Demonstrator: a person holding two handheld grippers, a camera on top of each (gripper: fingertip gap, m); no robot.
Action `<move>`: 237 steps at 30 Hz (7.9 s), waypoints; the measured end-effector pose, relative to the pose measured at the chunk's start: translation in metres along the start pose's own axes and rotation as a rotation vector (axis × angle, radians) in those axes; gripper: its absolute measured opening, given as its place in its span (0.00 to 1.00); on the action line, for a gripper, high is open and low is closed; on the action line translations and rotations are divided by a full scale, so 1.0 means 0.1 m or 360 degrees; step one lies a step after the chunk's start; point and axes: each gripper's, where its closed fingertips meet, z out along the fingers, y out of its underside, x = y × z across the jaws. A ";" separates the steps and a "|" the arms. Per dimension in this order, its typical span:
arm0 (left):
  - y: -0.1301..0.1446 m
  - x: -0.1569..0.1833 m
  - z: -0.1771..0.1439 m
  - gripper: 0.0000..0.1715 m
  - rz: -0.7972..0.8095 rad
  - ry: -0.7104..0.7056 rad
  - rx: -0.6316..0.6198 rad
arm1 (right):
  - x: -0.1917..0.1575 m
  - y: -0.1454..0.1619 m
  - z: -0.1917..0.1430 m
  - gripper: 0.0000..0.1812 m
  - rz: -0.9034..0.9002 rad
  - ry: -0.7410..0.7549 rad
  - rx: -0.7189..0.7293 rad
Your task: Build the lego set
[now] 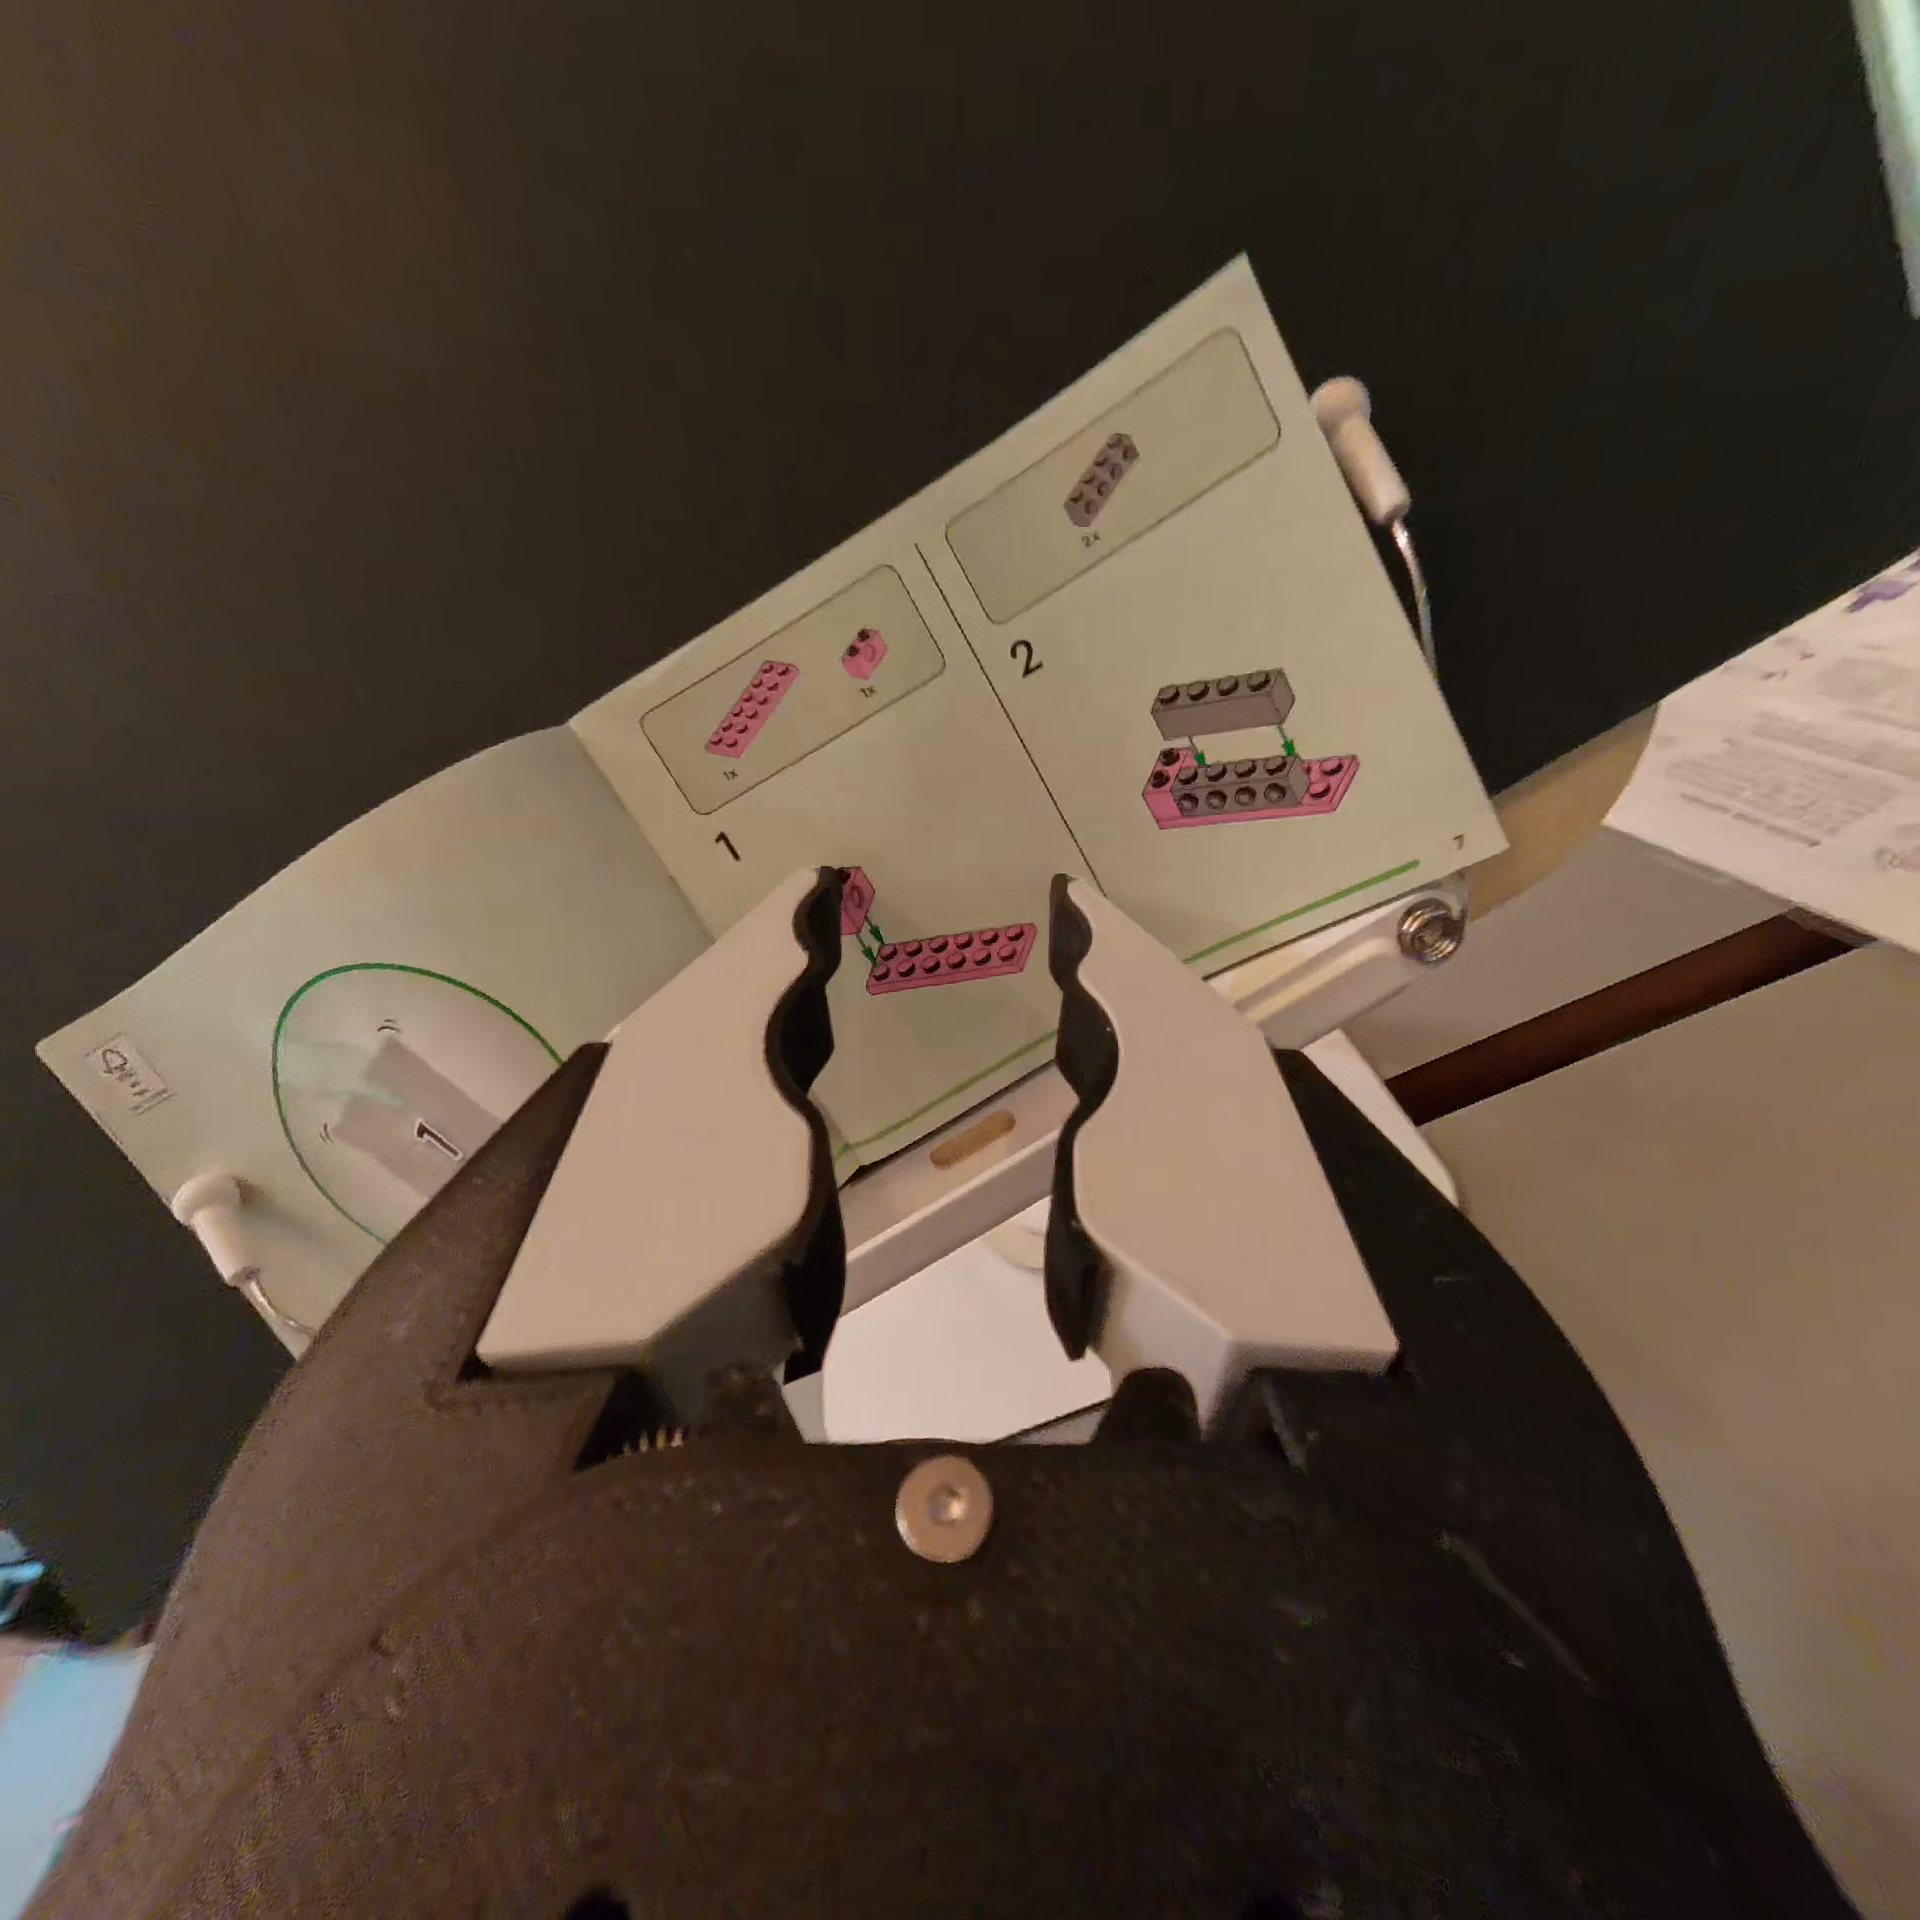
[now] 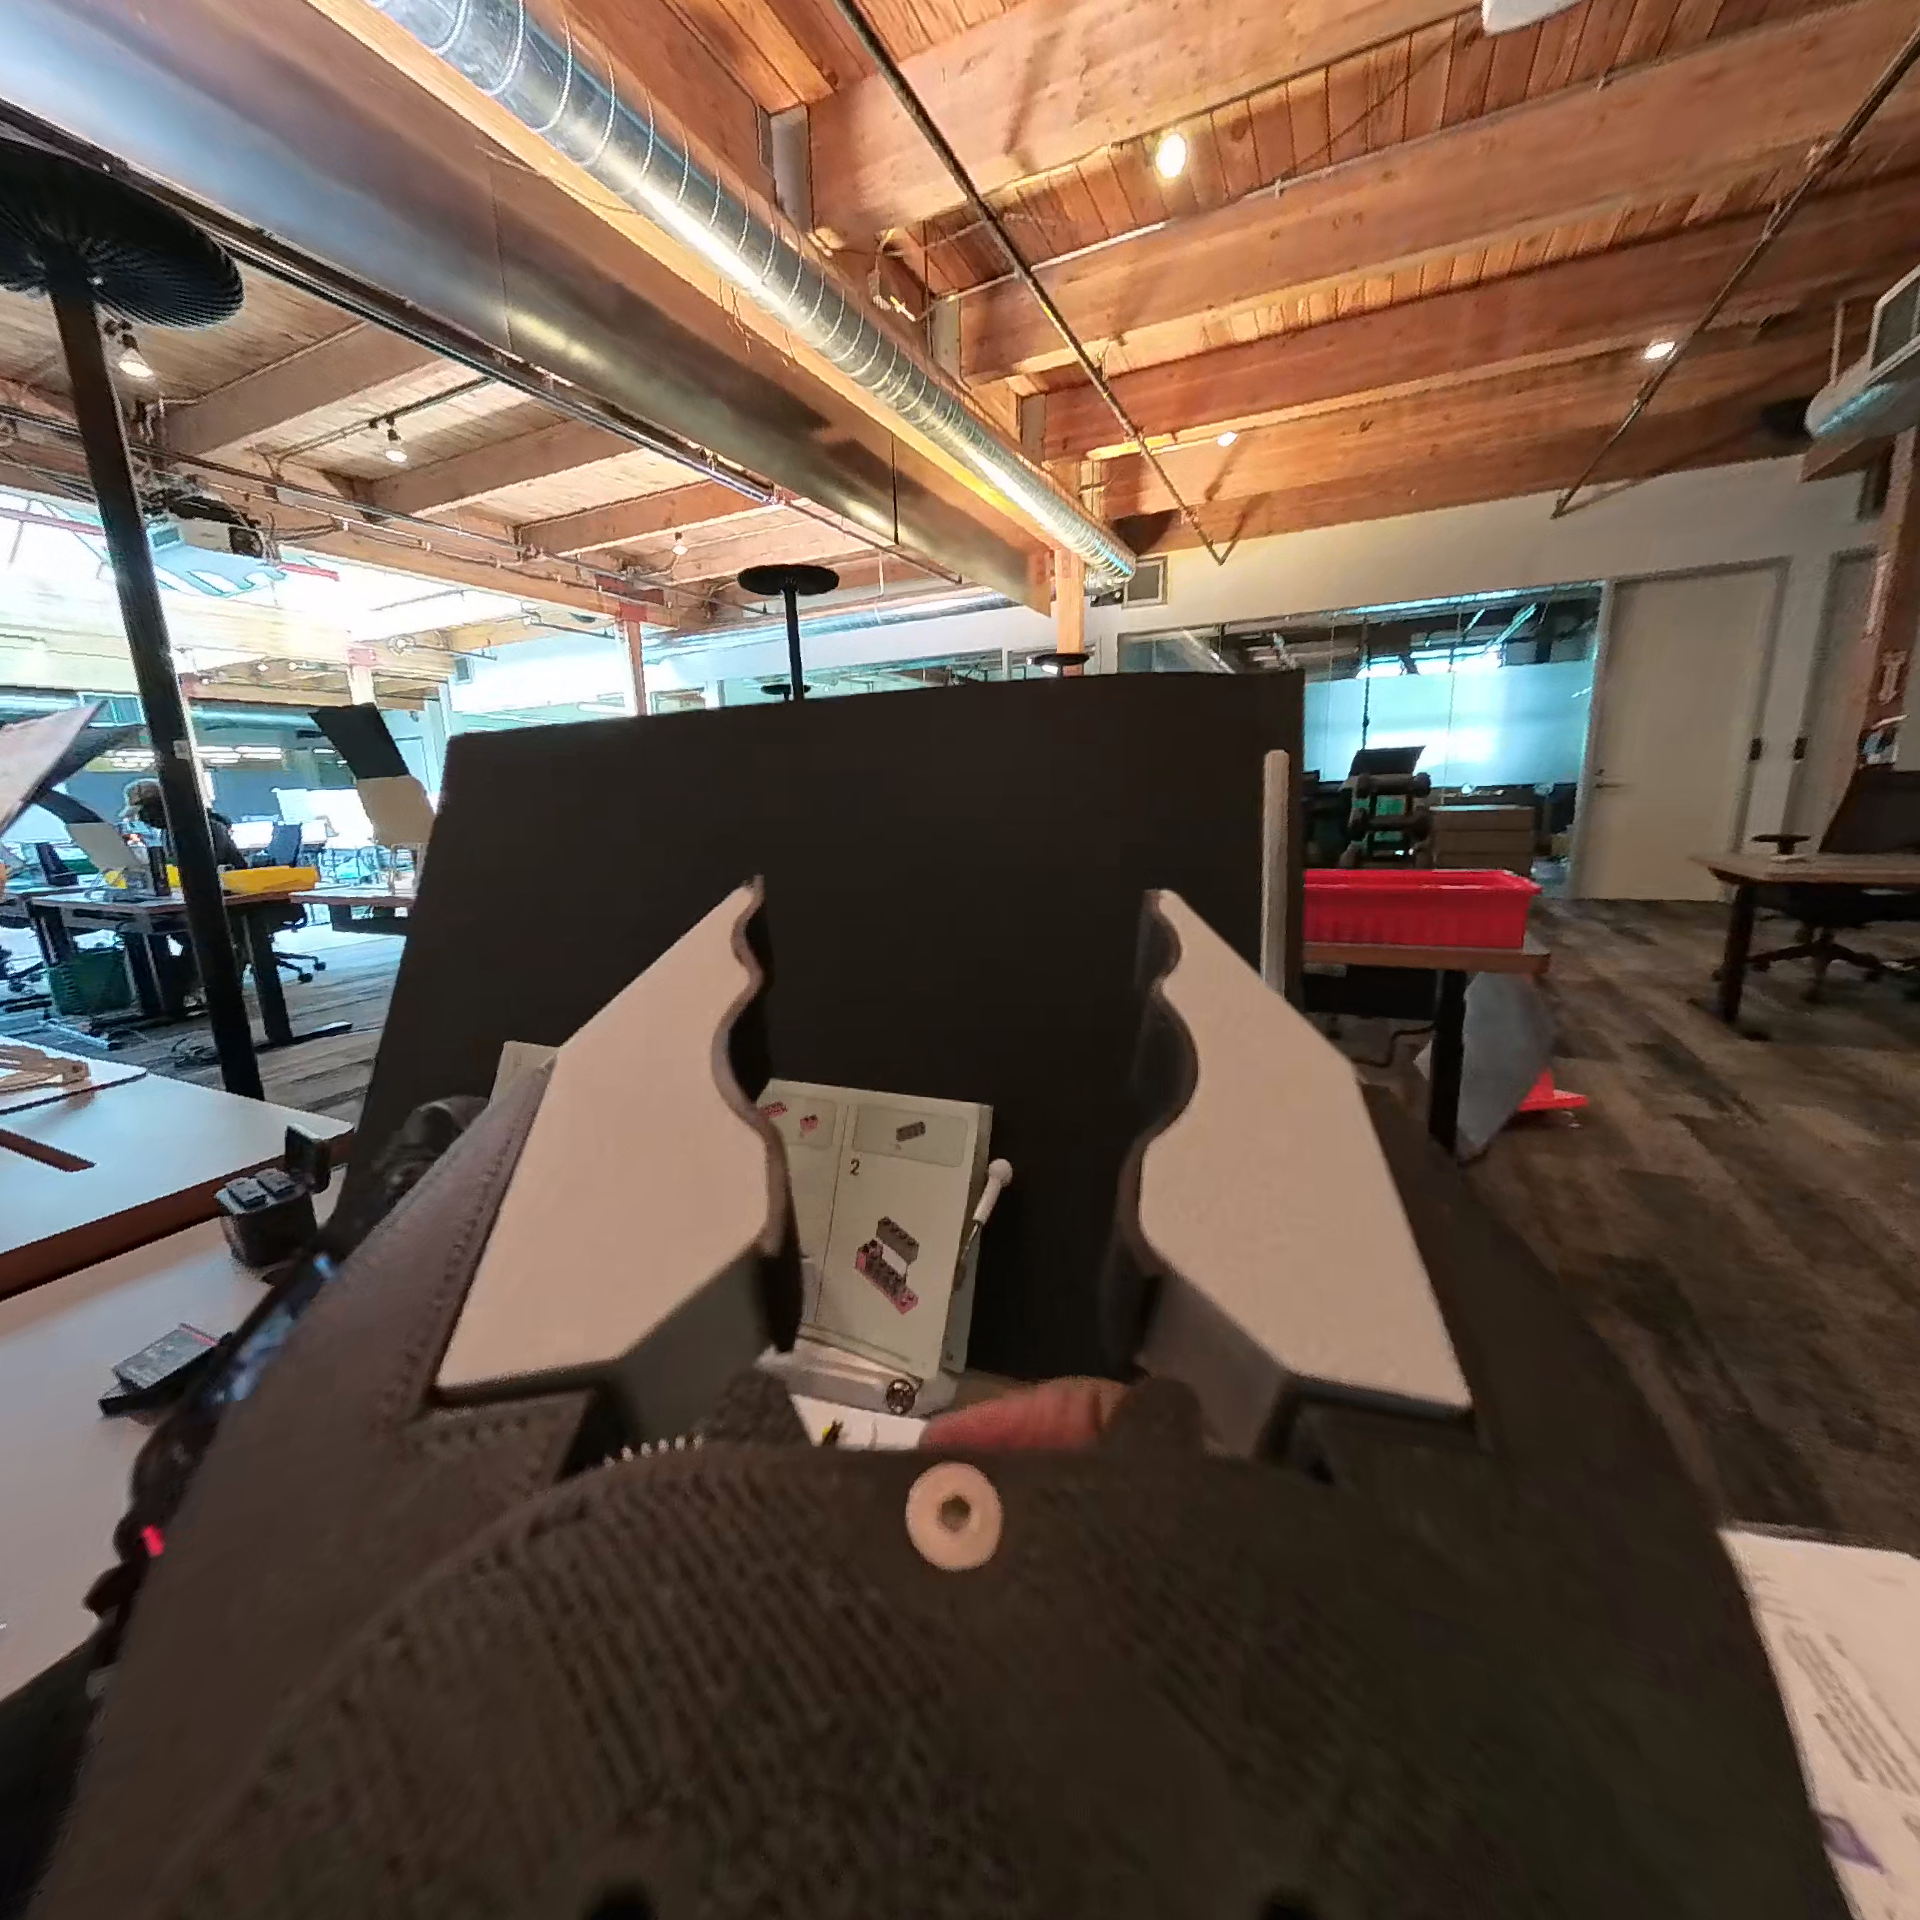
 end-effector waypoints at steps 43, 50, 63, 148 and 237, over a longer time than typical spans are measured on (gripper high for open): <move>-0.08 0.02 -0.37 0.34 -0.0775 0.0739 0.0101 | -0.18 2.10 0.29 0.20 0.0302 -0.0378 -0.0932; -0.13 -0.16 -0.42 0.33 -0.0847 0.0721 0.0143 | -0.21 2.11 0.29 0.00 -0.0039 -0.0376 -0.0946; -0.35 -0.17 -0.66 0.26 -0.1066 0.1108 0.0276 | -1.15 1.81 0.22 0.00 -0.1287 -0.0788 -0.0514; -0.18 -0.29 -0.72 0.00 -0.0936 0.1285 0.0227 | -0.87 1.28 0.20 0.19 -0.0962 -0.0608 -0.0328; 0.70 -1.13 -0.42 0.02 -0.0639 0.0803 -0.0140 | -2.28 1.99 1.47 0.19 -0.0958 -0.1498 -0.1132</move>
